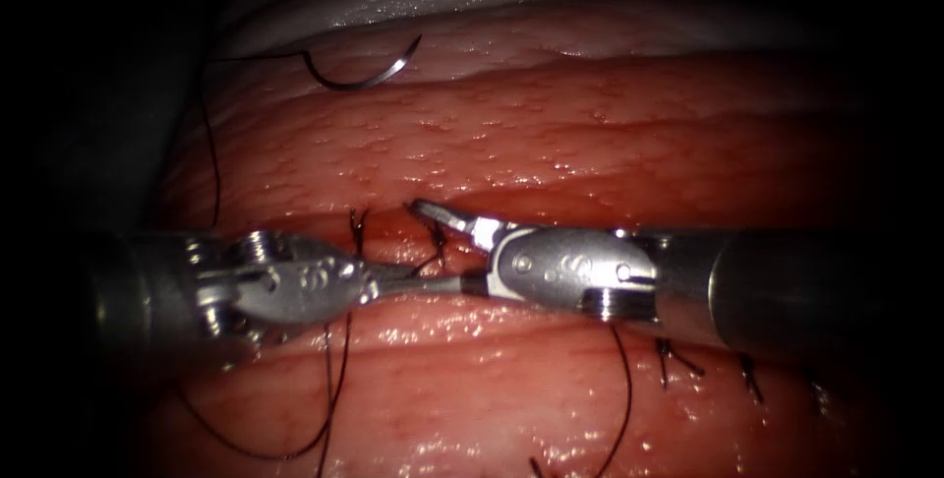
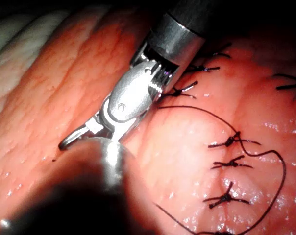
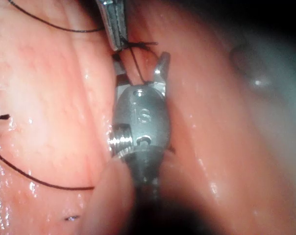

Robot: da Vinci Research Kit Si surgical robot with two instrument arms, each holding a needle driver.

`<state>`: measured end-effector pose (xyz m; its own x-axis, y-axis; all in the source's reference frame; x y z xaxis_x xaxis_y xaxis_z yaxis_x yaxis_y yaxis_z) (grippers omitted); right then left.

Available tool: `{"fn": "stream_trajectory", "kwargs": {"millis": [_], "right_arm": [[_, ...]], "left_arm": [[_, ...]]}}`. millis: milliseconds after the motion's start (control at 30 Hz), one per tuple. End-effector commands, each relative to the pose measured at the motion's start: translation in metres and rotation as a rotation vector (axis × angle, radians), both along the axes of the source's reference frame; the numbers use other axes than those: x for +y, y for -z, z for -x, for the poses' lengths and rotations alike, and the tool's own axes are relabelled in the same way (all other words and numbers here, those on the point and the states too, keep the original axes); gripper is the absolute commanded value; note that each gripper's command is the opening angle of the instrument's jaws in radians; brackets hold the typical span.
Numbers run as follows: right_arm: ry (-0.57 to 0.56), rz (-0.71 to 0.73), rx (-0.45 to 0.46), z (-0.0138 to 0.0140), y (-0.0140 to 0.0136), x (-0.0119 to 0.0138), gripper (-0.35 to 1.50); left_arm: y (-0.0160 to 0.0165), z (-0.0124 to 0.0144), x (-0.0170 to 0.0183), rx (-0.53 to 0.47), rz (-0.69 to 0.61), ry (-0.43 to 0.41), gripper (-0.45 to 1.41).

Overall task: Wound Closure
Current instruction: With the right hand, cut the suture.

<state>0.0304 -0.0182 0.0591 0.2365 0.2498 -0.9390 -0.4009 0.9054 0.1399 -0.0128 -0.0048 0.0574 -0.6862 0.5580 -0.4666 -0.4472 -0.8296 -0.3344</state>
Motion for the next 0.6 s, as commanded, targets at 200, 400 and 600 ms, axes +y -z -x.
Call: {"fn": "stream_trajectory", "kwargs": {"millis": [200,400,600], "right_arm": [[-0.016,0.020,0.018,-0.0030,-0.0007,0.0002,1.09],[-0.008,0.026,0.030,-0.0039,-0.0015,0.0003,0.99],[-0.012,0.031,0.035,-0.0045,-0.0012,0.0000,0.69]], "left_arm": [[-0.0002,0.0005,-0.0003,0.003,0.002,0.001,-0.45],[0.0004,0.0004,-0.0006,0.007,0.003,0.003,-0.45],[0.0002,0.0007,-0.0006,0.004,0.001,0.003,-0.45]]}}
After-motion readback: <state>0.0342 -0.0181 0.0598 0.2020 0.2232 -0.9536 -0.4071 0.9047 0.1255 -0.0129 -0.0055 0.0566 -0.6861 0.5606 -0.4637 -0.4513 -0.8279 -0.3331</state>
